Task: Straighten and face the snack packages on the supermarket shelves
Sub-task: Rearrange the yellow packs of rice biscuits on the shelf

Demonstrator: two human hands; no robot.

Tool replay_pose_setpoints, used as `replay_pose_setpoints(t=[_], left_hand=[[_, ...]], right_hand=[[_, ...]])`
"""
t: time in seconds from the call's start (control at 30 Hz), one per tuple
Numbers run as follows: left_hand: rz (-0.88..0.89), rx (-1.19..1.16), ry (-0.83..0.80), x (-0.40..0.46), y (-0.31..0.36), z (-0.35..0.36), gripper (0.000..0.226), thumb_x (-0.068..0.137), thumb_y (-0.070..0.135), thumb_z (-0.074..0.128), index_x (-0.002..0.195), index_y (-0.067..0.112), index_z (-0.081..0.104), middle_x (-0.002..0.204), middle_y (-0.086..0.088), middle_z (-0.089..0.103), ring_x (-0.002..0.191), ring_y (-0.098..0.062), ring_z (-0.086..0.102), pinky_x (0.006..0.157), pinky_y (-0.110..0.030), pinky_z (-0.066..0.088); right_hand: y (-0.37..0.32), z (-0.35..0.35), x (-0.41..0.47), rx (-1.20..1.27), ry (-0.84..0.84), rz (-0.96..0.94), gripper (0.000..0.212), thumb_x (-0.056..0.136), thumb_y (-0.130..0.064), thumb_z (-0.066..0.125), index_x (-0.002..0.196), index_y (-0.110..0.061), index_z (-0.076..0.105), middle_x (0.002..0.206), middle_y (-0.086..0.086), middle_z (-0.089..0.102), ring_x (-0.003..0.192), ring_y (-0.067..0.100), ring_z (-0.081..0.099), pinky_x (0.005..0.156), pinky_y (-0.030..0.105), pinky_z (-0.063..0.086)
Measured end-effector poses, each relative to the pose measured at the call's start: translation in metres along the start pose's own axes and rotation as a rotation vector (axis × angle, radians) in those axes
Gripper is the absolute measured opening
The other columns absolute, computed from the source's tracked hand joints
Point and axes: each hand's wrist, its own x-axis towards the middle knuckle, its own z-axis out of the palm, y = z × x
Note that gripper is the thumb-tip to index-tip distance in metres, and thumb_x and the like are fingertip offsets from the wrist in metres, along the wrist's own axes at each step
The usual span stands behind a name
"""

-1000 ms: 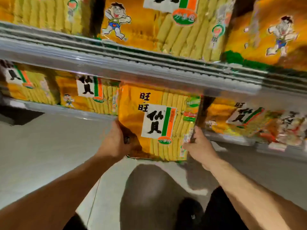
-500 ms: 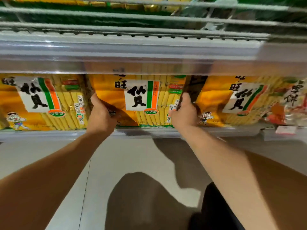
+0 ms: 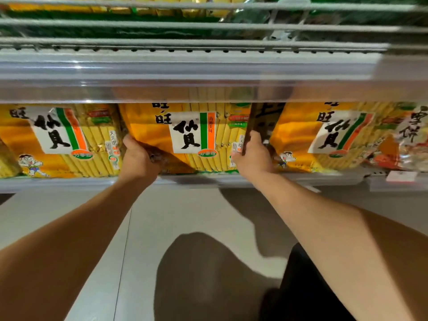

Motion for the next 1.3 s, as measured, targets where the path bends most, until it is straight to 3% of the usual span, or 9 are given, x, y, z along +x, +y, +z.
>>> replay_pose_setpoints(t=[0.1,0.2,0.27,0.37,0.6,0.73,0.87,1.03,1.3], left_hand=[[-0.166,0.070,-0.025,-0.043,0.022,-0.037,0.063,0.083,0.018,0.074,0.134,0.012,0.038,0.118,-0.007,0.060,0.107,-0.031,0.059,0.076,-0.033,0.043],[-0.206,0.065,-0.247,-0.114,0.061,-0.094,0.031,0.090,0.018,0.067,0.120,0.015,0.061,0.111,-0.008,0.070,0.092,-0.024,0.064,0.069,-0.026,0.044],[-0.172,0.046,-0.354,-0.169,0.103,-0.143,0.009,0.091,0.017,0.066,0.096,0.024,0.067,0.092,-0.003,0.072,0.083,-0.020,0.067,0.064,-0.022,0.044],[-0.150,-0.042,-0.446,-0.246,0.182,-0.220,0.026,0.091,0.005,0.062,0.081,0.029,0.065,0.080,0.001,0.073,0.076,-0.018,0.068,0.064,-0.026,0.050],[0.049,-0.064,-0.663,-0.337,0.346,-0.335,0.022,0.093,0.007,0.061,0.086,0.026,0.068,0.081,0.010,0.074,0.077,-0.008,0.071,0.067,-0.016,0.053],[0.353,0.006,-0.742,-0.363,0.429,-0.340,0.017,0.094,0.017,0.062,0.087,0.031,0.067,0.083,0.008,0.074,0.084,-0.014,0.070,0.082,-0.041,0.054],[0.575,0.037,-0.823,-0.401,0.502,-0.313,0.018,0.095,0.023,0.060,0.085,0.037,0.066,0.086,0.019,0.072,0.083,-0.004,0.069,0.081,-0.036,0.053],[0.742,0.110,-0.918,-0.445,0.559,-0.272,0.022,0.093,0.024,0.061,0.092,0.045,0.065,0.082,0.008,0.070,0.075,-0.010,0.066,0.073,-0.032,0.051],[0.657,0.150,-0.783,-0.470,0.606,-0.235,0.020,0.090,0.023,0.066,0.090,0.043,0.067,0.080,0.008,0.071,0.067,-0.013,0.064,0.069,-0.030,0.053]], right_hand=[[-0.007,-0.037,-0.043,0.068,-0.094,0.127,0.067,0.088,-0.022,0.068,0.144,-0.014,0.033,0.138,0.006,0.054,0.124,0.025,0.052,0.100,0.038,0.045],[-0.027,-0.108,-0.121,0.247,-0.059,0.165,0.030,0.090,-0.015,0.064,0.119,-0.011,0.061,0.107,0.004,0.066,0.092,0.017,0.061,0.076,0.023,0.044],[-0.048,-0.164,-0.194,0.434,-0.045,0.227,0.014,0.090,-0.013,0.063,0.099,-0.021,0.069,0.087,0.001,0.071,0.077,0.017,0.064,0.071,0.028,0.049],[-0.094,-0.256,-0.313,0.554,0.012,0.348,0.020,0.090,-0.018,0.062,0.084,-0.036,0.070,0.080,-0.005,0.074,0.074,0.014,0.070,0.072,0.033,0.057],[-0.177,-0.423,-0.509,0.606,0.260,0.441,0.023,0.094,-0.018,0.058,0.089,-0.038,0.068,0.084,-0.004,0.074,0.076,0.014,0.071,0.068,0.026,0.054],[-0.175,-0.470,-0.570,0.708,0.532,0.461,0.015,0.094,-0.013,0.058,0.092,-0.023,0.070,0.082,-0.002,0.074,0.072,0.015,0.071,0.064,0.023,0.054],[-0.152,-0.513,-0.617,0.803,0.745,0.445,0.013,0.093,-0.009,0.059,0.092,-0.018,0.069,0.080,0.000,0.074,0.070,0.015,0.070,0.062,0.021,0.053],[-0.102,-0.589,-0.649,0.869,0.905,0.345,0.013,0.090,0.004,0.058,0.093,-0.007,0.066,0.074,0.011,0.072,0.060,0.016,0.066,0.056,0.019,0.053],[-0.034,-0.746,-0.634,0.836,0.940,0.199,0.013,0.092,-0.003,0.058,0.098,-0.013,0.065,0.080,0.007,0.074,0.065,0.017,0.067,0.059,0.023,0.054]])
